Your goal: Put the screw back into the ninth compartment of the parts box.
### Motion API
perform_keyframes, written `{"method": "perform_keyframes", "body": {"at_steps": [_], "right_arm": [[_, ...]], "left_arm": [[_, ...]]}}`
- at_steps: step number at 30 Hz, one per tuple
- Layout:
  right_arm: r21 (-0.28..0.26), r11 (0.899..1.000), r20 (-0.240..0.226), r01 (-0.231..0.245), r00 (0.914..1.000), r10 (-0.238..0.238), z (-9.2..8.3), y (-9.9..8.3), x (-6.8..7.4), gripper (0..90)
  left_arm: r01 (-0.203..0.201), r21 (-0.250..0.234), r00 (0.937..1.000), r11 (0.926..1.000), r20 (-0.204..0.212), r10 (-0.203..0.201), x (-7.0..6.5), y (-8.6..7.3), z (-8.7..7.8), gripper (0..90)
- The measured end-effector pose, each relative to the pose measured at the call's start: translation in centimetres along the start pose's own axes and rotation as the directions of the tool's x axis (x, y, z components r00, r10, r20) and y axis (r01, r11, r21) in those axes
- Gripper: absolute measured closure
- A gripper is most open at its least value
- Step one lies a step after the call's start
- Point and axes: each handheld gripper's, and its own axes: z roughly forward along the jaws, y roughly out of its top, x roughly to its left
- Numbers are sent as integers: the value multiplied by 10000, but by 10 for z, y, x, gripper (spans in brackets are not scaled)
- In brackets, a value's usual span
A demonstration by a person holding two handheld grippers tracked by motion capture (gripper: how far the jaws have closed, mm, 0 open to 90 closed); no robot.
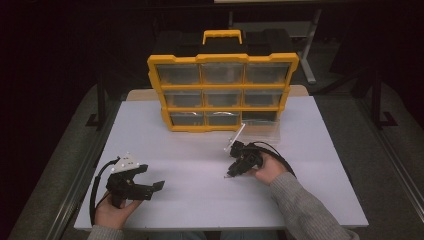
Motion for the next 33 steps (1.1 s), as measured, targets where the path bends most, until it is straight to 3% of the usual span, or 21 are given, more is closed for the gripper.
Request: {"method": "perform_keyframes", "body": {"at_steps": [10, 24, 33], "right_arm": [[73, 9999, 71, 95, 9999, -95, 3, 2, 1, 758], [542, 9972, 866, 512, 9947, -558, 7, 6, 7, 859], [472, 9986, 393, 250, 9989, -269, 5, 5, 0, 864]], "left_arm": [[24, 20, 10000, 10000, -6, -24, 0, 0, -1, 156], [-4, 33, 10000, 10000, -12, 4, 0, 0, -1, 156], [0, 49, 10000, 10000, 4, 0, 0, 0, -1, 156]]}}
